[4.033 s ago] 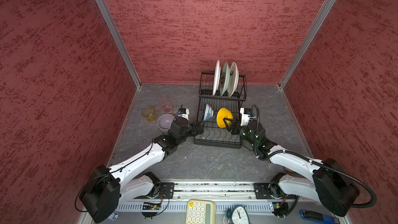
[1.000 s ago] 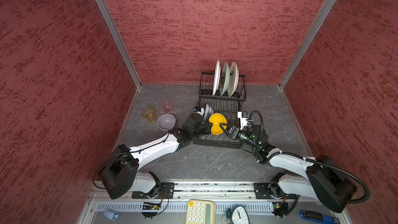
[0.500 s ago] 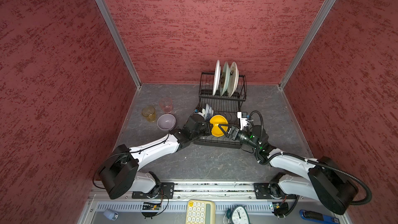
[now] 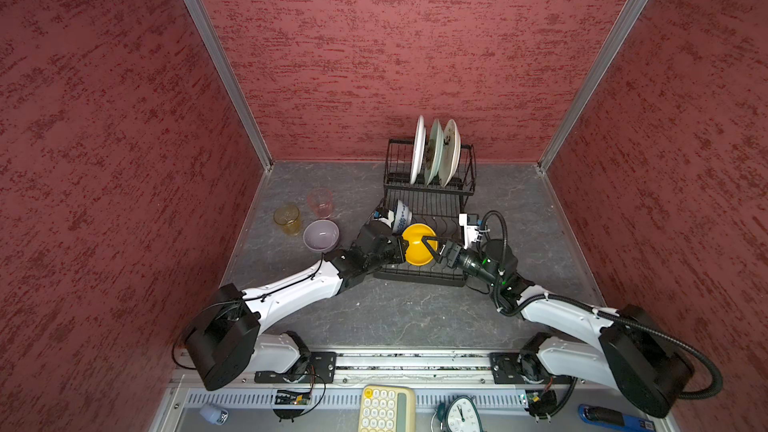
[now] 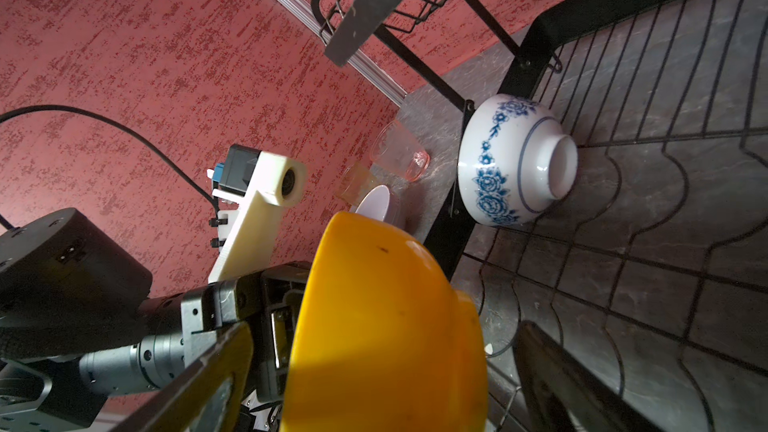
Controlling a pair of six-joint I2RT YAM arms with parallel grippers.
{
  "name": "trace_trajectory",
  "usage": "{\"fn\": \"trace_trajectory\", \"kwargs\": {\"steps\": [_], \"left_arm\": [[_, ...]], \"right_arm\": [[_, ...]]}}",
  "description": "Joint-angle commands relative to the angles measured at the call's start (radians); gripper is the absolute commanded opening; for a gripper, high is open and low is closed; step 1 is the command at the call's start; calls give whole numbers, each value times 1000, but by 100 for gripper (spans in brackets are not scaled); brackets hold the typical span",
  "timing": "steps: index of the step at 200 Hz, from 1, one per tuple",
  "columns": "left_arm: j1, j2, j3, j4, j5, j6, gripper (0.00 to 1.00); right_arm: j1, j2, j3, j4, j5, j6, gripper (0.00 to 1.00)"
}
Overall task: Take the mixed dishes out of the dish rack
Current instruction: 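Carry the yellow bowl to the lilac bowl with left gripper while right gripper releases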
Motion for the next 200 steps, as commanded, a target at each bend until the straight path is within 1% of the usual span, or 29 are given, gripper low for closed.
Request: {"fn": "trace_trajectory", "kwargs": {"steps": [1, 42, 71, 92, 116, 150, 172, 200], "left_arm": [[20, -31, -10, 7, -11, 15, 0], [53, -72, -21, -42, -23, 23, 0], [113, -128, -26, -127, -18, 32, 0], [185, -190, -24, -216, -20, 49, 0], [277, -269, -25, -325, -59, 76, 0], [440, -336, -19, -479, -83, 110, 0], [549, -369, -24, -539, -87, 129, 0], [649, -389, -26, -577, -134, 163, 0]], "right_arm": [[6, -11, 31, -12, 28, -22, 99], [6, -22, 30, -45, 43, -53, 99], [6, -43, 27, -96, 84, -82, 99], [6, -57, 28, -116, 100, -108, 99], [6, -56, 36, -129, 108, -132, 99], [6, -46, 70, -180, 121, -184, 99], [6, -45, 72, -189, 122, -204, 99], [6, -53, 70, -214, 125, -225, 99]]}}
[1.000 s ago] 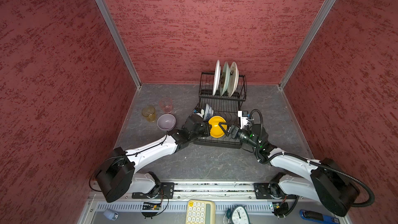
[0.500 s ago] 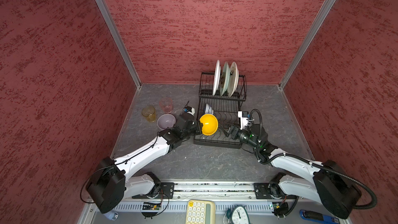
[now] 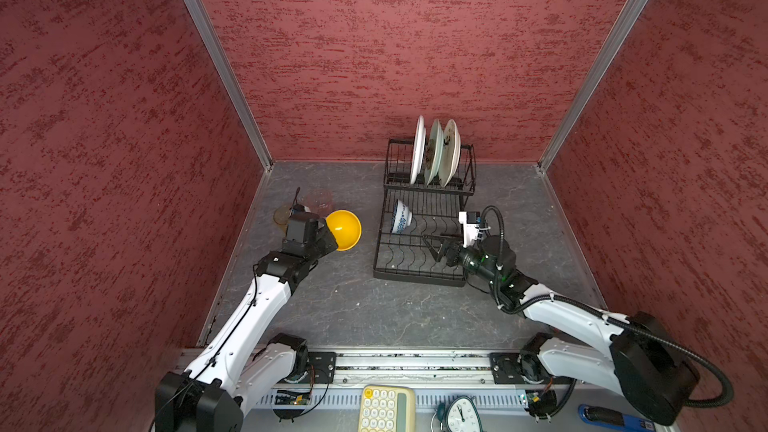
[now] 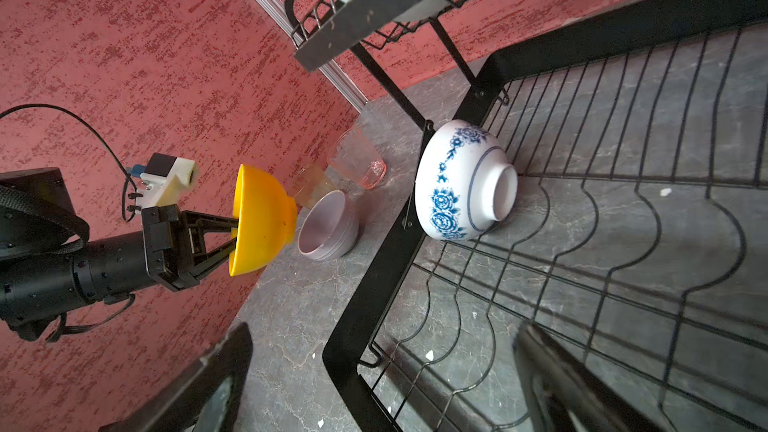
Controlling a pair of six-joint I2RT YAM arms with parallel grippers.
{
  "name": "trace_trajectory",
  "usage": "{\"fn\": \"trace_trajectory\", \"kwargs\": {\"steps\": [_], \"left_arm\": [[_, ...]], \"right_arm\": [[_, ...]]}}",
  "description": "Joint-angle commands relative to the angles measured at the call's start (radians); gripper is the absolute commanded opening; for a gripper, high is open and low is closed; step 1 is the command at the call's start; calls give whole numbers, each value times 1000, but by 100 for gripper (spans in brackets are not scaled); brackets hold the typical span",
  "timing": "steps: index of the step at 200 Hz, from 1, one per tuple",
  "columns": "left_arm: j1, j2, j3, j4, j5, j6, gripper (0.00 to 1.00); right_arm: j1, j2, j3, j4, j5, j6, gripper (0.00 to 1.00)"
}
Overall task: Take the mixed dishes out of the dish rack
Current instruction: 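Carry the yellow bowl to the lilac bowl with left gripper while right gripper releases, then lower the yellow bowl into the lilac bowl with the left gripper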
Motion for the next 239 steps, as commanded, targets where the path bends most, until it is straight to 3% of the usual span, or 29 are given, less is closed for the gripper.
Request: {"fn": "trace_trajectory", "kwargs": {"steps": [1, 65, 239], "left_arm": [[65, -29, 0, -57, -41, 49, 0], [147, 73, 27, -27, -65, 42, 0], [152, 255, 34, 110, -97, 35, 0]], "right_arm": [[3, -11, 20, -31, 24, -44, 99], [3, -92, 2, -100, 51, -85, 99], [3, -181, -24, -195, 90, -88, 99]]}}
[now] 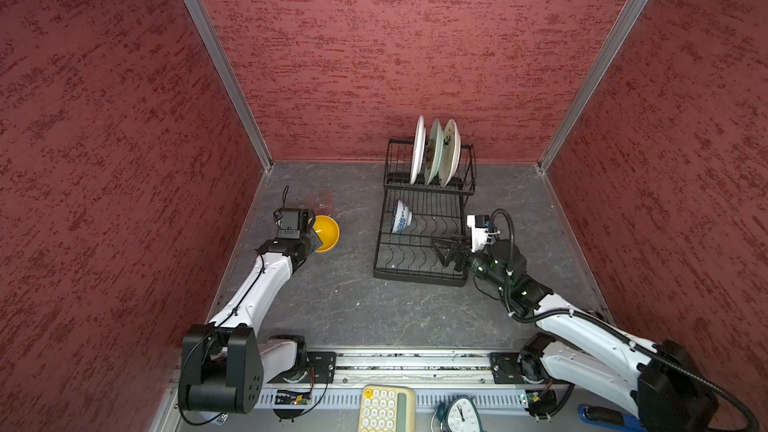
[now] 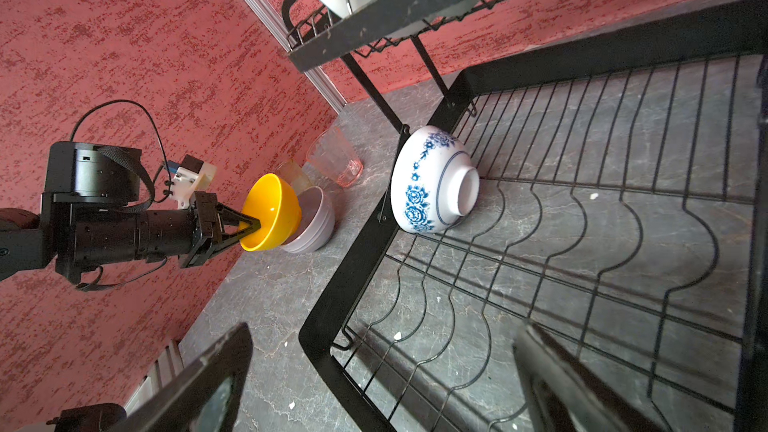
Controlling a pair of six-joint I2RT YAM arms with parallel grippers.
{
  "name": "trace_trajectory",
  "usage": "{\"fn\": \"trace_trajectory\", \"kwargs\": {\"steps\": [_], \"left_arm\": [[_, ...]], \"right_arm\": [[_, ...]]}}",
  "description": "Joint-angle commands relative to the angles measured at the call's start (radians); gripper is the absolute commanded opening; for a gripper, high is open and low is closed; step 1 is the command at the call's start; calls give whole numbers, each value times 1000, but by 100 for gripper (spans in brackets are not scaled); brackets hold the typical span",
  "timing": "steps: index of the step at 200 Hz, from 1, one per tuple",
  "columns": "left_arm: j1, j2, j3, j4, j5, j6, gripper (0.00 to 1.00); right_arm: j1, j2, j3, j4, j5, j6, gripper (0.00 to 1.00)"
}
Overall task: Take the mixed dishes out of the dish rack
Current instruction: 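Lower the yellow bowl into the lilac bowl with the left gripper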
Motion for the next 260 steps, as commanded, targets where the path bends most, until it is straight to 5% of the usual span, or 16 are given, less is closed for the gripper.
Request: {"fn": "trace_trajectory", "kwargs": {"steps": [1, 160, 171, 187, 197, 221, 260], "left_arm": [[6, 16, 27, 58, -14, 2, 0], [10, 140, 67, 80, -57, 23, 0], [10, 147, 69, 79, -61, 25, 19], [10, 156, 69, 82, -61, 24, 30], [12, 161, 69, 82, -61, 20, 53], [11, 158, 71, 77, -55, 13, 55], [9, 107, 56, 78, -41, 7, 82]], "right_arm": [[3, -7, -5, -15, 28, -6, 99], [3, 87, 60, -16, 18, -11, 99], [2, 91, 64, -19, 18, -11, 99], [2, 100, 70, -25, 18, -11, 99], [2, 106, 75, -28, 16, -11, 99], [3, 120, 87, -34, 14, -11, 99], [4, 137, 101, -42, 14, -7, 99]]}}
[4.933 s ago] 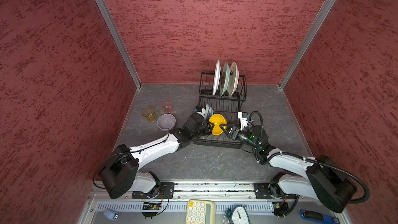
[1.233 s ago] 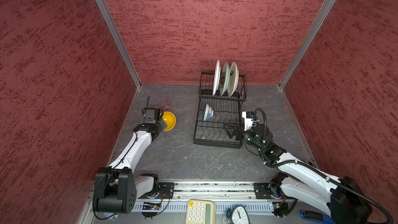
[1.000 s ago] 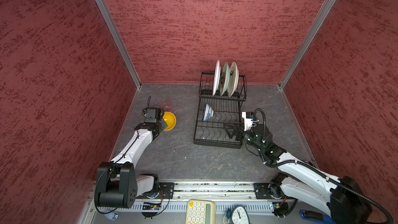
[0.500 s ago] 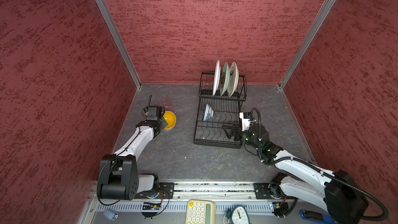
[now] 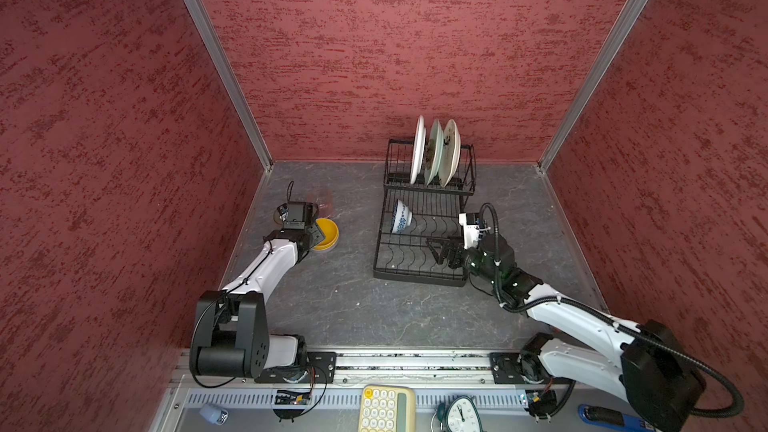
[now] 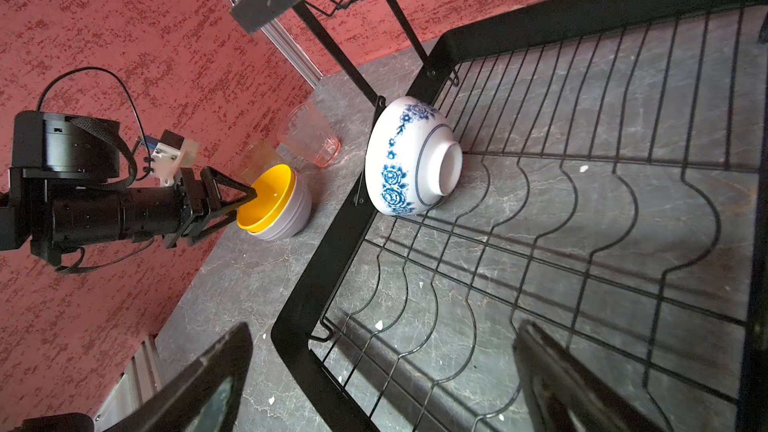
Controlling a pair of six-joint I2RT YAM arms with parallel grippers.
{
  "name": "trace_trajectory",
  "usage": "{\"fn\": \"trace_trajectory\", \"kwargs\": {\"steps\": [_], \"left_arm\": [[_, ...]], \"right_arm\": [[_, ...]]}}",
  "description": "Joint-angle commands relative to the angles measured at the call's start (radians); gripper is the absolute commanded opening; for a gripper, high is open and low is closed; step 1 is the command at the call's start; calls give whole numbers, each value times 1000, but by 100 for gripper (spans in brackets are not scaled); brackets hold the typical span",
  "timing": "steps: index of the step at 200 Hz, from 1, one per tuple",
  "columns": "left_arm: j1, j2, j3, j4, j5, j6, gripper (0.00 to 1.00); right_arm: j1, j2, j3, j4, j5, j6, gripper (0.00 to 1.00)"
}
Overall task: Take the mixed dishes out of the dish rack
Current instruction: 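Lower the yellow bowl into the lilac bowl with the left gripper, then open the left gripper and lift it off the stacked bowls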
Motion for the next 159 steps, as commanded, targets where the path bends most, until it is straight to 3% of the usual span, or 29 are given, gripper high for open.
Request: {"fn": "trace_trajectory", "kwargs": {"steps": [1, 14, 88, 159], "left_arm": [[5, -44, 3, 11, 5, 3, 82], [4, -67, -5, 15, 13, -1, 100], [-34, -159, 8, -10, 135, 25, 99], [-159, -203, 67, 10, 135, 33, 99]], "right_arm": [[2, 8, 38, -4, 8, -7, 99], [2, 13, 44, -10, 9, -7, 99], [3, 49, 72, -42, 35, 11, 99], [3, 47, 71, -45, 55, 59, 99]]}}
